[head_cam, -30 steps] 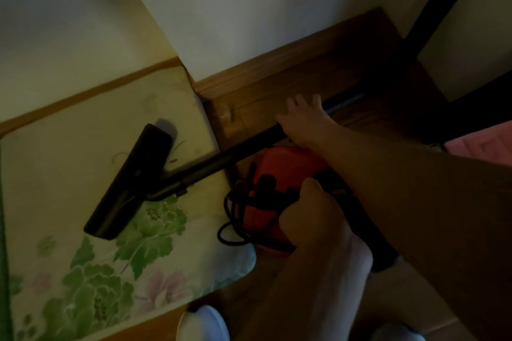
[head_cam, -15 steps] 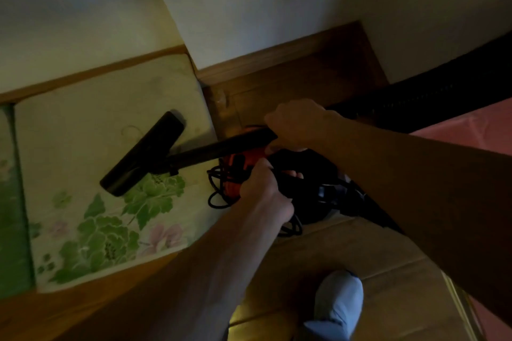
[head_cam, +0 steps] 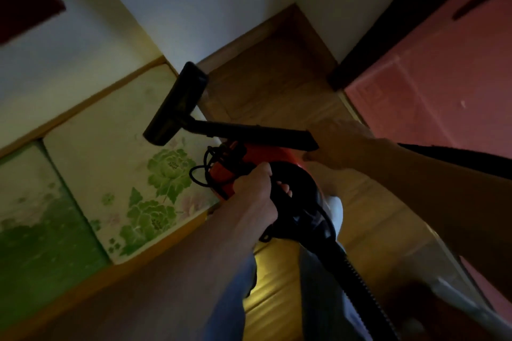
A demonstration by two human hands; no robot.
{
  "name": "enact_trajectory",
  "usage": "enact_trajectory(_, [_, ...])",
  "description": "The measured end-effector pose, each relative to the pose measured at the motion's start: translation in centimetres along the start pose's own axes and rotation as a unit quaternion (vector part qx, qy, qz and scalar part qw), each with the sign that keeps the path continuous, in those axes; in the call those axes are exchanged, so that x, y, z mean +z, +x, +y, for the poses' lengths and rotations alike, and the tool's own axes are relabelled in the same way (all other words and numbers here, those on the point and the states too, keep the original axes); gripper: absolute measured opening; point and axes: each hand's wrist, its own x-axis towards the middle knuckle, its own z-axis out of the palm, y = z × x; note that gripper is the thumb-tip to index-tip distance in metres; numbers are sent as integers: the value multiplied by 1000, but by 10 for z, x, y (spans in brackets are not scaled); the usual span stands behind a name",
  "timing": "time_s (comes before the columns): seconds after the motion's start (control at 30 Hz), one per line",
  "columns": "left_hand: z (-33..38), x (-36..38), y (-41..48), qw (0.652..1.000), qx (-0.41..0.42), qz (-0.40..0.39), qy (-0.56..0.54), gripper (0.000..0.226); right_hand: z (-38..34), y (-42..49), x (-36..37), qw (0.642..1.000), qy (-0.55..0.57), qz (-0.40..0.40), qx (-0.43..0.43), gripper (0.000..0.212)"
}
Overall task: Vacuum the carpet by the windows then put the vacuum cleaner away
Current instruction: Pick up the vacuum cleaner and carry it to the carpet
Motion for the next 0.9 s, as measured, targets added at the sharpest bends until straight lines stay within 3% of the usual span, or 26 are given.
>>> enact_trajectory(0.43, [-65,5,-143,994,-42,-32,92,37,15,-238,-57,996,44,31,70,44])
enact_trajectory(0.57, [-85,29,-202,990,-44,-38,126,38,29,-308,-74,991,64,59,97,64])
enact_trajectory(0.77, [-125,65,-295,978,-9,-51,203,42,69,-422,-87,970,147,79,174,47])
enact_trajectory(0.9, [-161,90,-347,969,24,-52,241,40,92,-497,-76,947,203,109,222,51])
